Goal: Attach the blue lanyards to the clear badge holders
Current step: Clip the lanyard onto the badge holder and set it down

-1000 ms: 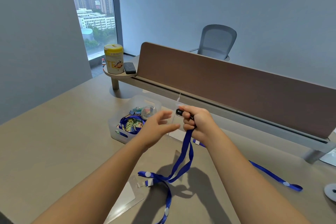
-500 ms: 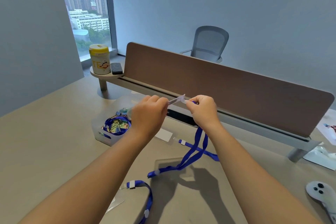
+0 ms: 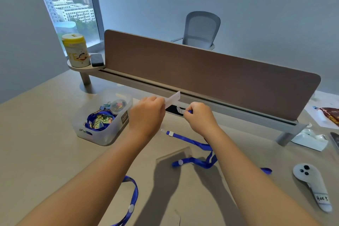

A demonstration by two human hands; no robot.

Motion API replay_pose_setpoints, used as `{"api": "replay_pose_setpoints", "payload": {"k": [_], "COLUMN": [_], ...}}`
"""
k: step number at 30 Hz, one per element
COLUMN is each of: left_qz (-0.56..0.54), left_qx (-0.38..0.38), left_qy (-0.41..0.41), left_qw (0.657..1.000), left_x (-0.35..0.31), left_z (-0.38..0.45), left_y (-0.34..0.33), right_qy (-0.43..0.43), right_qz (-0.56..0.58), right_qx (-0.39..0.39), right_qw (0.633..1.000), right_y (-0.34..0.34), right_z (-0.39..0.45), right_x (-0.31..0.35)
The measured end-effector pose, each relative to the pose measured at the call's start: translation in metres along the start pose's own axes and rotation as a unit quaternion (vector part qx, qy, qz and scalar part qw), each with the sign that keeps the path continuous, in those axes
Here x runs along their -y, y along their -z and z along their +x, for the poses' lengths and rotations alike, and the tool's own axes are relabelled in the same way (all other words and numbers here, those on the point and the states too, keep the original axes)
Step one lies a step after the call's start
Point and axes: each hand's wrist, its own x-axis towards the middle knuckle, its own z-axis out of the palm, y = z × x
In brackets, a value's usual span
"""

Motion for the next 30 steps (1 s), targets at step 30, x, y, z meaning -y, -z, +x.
{"api": "replay_pose_setpoints", "payload": {"k": [30], "left_qz": [-0.082], "left_qx": [0.220], "left_qy": [0.214], "left_qw": [0.948], "left_x": [0.042], "left_z": [-0.089], "left_y": [-0.078], "right_qy": [-0.161], "right_qz": [-0.054], "right_qx": [0.125], "right_qw": [0.978], "right_y": [-0.123], "right_z": [-0.041], "right_x": [-0.128]}}
